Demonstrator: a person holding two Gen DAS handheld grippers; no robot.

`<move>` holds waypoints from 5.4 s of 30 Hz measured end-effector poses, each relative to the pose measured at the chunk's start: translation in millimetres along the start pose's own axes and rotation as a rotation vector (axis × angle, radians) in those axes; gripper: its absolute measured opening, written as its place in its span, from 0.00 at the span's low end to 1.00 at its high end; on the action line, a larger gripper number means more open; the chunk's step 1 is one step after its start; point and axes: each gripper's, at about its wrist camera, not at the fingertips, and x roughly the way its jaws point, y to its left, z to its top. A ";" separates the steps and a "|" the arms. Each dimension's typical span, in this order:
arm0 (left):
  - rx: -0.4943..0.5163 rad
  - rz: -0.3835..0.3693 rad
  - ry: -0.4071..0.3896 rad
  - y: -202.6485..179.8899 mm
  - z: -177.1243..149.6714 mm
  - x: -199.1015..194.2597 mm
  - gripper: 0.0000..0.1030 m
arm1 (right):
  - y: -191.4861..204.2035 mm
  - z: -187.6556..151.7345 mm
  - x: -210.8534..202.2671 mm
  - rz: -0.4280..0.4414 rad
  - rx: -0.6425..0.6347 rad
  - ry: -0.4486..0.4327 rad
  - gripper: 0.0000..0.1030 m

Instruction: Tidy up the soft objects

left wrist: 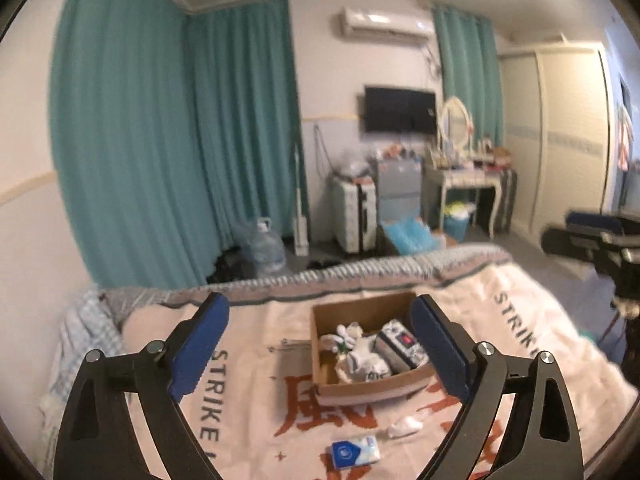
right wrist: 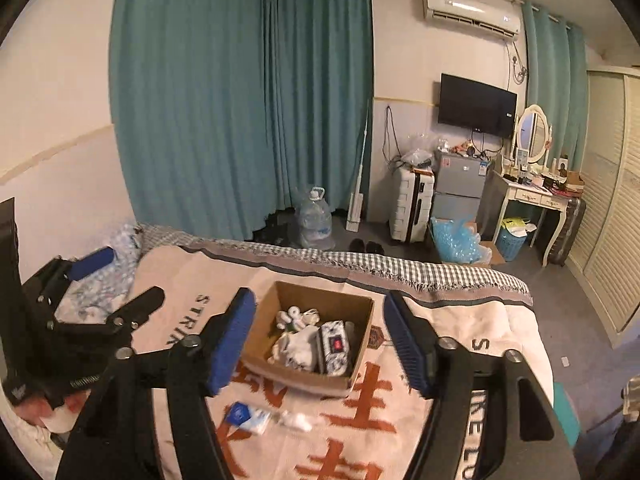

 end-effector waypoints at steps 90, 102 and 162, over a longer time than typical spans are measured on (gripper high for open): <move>0.035 -0.084 0.197 -19.2 -83.7 86.3 0.74 | 17.9 -49.0 86.4 0.073 -0.043 0.059 0.33; 0.042 -0.066 0.231 -19.0 -72.2 204.5 0.74 | -11.0 -14.2 219.2 0.108 -0.008 0.099 0.33; 0.002 0.080 -0.324 -14.3 -28.8 -115.4 0.94 | 26.9 -63.4 -112.7 -0.035 0.048 -0.306 1.00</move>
